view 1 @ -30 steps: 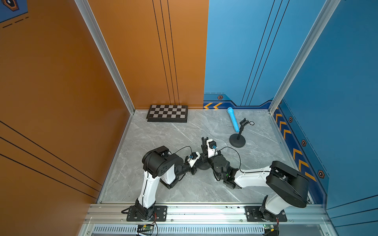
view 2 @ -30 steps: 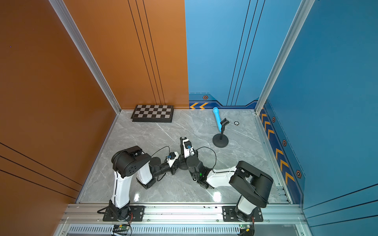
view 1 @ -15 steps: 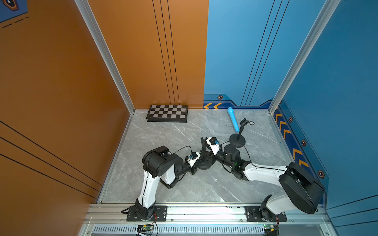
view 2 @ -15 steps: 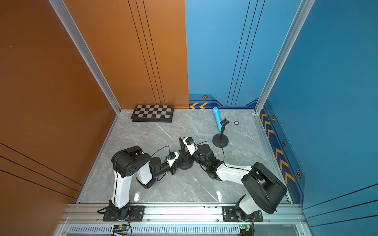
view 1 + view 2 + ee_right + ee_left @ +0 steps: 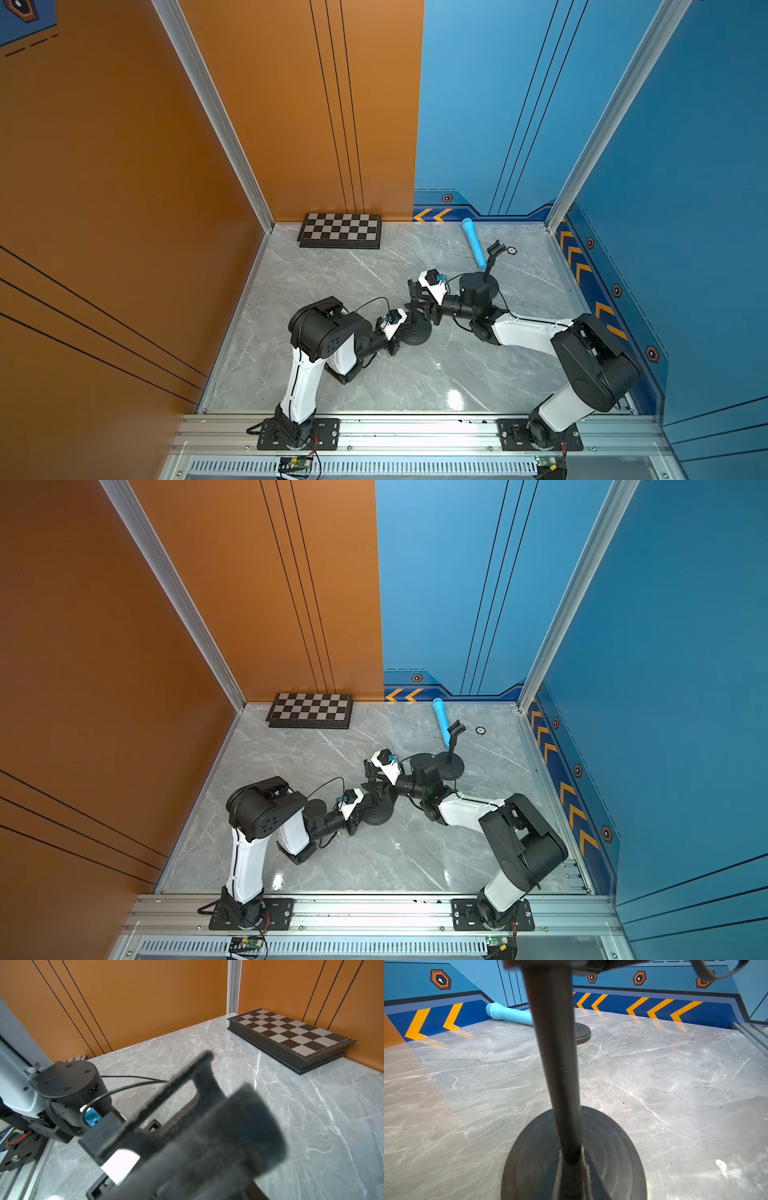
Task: Assemble a microphone stand
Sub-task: Screw the microphone stand pole into the microphone stand base.
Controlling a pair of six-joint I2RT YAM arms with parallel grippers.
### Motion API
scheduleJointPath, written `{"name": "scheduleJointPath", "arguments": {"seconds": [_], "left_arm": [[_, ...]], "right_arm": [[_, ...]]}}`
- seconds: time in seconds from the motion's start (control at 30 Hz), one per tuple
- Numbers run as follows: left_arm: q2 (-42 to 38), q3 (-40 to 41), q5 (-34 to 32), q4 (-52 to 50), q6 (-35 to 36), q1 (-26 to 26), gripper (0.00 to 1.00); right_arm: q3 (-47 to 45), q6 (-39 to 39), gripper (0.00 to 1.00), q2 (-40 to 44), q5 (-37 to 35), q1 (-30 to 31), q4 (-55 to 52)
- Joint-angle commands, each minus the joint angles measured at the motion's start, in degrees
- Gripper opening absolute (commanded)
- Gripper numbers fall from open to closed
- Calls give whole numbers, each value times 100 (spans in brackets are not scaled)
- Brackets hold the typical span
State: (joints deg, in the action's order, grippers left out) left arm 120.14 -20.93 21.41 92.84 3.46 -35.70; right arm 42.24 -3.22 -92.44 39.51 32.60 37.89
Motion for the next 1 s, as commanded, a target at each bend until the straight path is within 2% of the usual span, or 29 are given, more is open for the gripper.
{"name": "scheduleJointPath", "arguments": {"seconds": [0.0, 0.07, 0.13, 0.37, 0.47, 0.53, 0.67, 0.8, 0.9, 0.97], "left_arm": [[308, 180, -371, -1198, -1, 166, 18], [317, 183, -367, -1198, 4, 165, 18], [322, 177, -380, -1203, 8, 169, 18], [317, 203, -380, -1206, -2, 206, 18], [325, 190, -380, -1206, -2, 204, 18], [326, 193, -386, -1202, 5, 204, 18], [304, 200, -385, -1202, -11, 211, 18], [317, 187, -377, -1204, -35, 213, 18], [326, 188, -370, -1207, -43, 213, 18], [335, 185, -380, -1207, -43, 214, 18]], "right_arm": [[318, -166, 46, -111, 419, -51, -318], [397, -217, 39, -176, 452, -54, -397], [399, -272, 28, -229, 432, -45, -386], [-50, -76, 14, -200, -145, -9, 272], [-313, 53, 7, -133, -811, 118, 586], [-601, 189, 3, -43, -1712, 313, 919], [-1136, 533, 1, 204, -4252, 1071, 1416], [-1279, 913, 1, 380, -6602, 1841, 1285], [-1186, 1175, 1, 258, -7268, 2142, 1156], [-1013, 1176, 1, 113, -7307, 2229, 978]]}}
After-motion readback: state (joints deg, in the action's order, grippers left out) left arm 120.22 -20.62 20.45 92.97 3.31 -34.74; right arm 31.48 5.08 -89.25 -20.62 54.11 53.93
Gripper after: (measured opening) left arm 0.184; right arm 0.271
